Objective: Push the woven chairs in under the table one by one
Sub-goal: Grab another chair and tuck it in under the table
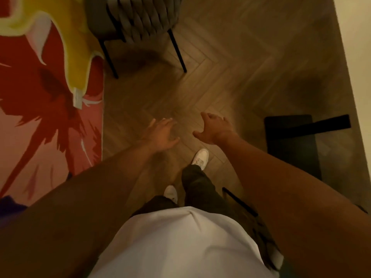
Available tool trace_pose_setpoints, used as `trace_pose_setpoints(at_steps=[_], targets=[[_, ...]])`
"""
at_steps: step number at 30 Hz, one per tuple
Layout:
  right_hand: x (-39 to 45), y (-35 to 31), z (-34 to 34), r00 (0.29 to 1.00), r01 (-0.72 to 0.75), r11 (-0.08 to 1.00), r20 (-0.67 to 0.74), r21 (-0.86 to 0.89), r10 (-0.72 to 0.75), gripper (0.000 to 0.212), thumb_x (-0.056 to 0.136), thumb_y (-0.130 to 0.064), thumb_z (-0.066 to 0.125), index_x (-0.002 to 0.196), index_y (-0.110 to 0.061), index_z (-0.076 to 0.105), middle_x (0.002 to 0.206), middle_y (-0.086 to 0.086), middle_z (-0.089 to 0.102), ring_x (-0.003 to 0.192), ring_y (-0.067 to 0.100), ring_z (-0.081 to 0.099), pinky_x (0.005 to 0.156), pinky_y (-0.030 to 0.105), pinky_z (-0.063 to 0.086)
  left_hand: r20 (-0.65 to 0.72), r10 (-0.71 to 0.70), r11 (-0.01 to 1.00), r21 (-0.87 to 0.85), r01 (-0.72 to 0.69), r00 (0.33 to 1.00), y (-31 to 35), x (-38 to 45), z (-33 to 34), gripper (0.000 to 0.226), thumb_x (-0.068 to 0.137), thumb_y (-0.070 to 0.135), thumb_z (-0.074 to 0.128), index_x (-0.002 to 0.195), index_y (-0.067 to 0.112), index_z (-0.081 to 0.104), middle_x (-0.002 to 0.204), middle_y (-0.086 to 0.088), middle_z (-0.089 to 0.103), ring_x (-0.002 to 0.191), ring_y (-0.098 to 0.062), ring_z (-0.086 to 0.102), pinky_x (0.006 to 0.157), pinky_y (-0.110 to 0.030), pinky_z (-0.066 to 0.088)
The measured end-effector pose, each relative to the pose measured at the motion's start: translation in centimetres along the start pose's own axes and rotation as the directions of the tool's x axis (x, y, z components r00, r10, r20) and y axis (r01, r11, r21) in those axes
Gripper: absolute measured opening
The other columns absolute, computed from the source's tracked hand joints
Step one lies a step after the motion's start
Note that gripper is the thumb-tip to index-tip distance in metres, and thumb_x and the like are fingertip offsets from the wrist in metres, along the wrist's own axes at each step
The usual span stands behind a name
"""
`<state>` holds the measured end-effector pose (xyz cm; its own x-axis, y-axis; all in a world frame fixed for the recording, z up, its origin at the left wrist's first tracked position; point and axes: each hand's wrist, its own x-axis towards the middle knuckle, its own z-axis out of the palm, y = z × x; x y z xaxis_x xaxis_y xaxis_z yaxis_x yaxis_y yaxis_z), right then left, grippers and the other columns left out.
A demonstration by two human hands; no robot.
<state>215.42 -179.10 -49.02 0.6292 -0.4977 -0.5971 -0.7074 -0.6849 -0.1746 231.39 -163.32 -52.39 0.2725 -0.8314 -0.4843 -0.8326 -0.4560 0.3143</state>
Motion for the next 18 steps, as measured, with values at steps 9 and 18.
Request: trace_pose_setpoints(at_steps=[9,18], targets=[[8.5,3.5,-7.7,0.995,0.095,0.99,0.037,-0.108,-0.091,0.092,0.091,-0.065,0.054,0.161,-0.019,0.016,0.164,0.01,0.029,0.151,0.029,0.026,0.122,0.056,0.016,-0.063,-0.103,0.991,-0.09,0.097,0.993,1.2,7.8,-4.6,0.073,0.094,0.057,0.053,0.155,0.023,0.032,0.163,-0.001,0.028,0.15,-0.019,0.023,0.122,-0.044,0.007],[17.4,2.9,-14.6,0.988,0.152,0.979,0.027,-0.139,-0.149,0.089,0.093,-0.062,0.055,0.161,-0.019,0.017,0.164,0.011,0.028,0.151,0.031,0.026,0.123,0.059,0.014,-0.091,-0.148,0.984,-0.11,0.137,0.985,-0.8,16.0,-10.9,0.074,0.094,0.054,0.055,0.156,0.023,0.03,0.163,0.0,0.026,0.151,-0.019,0.021,0.123,-0.042,0.006]])
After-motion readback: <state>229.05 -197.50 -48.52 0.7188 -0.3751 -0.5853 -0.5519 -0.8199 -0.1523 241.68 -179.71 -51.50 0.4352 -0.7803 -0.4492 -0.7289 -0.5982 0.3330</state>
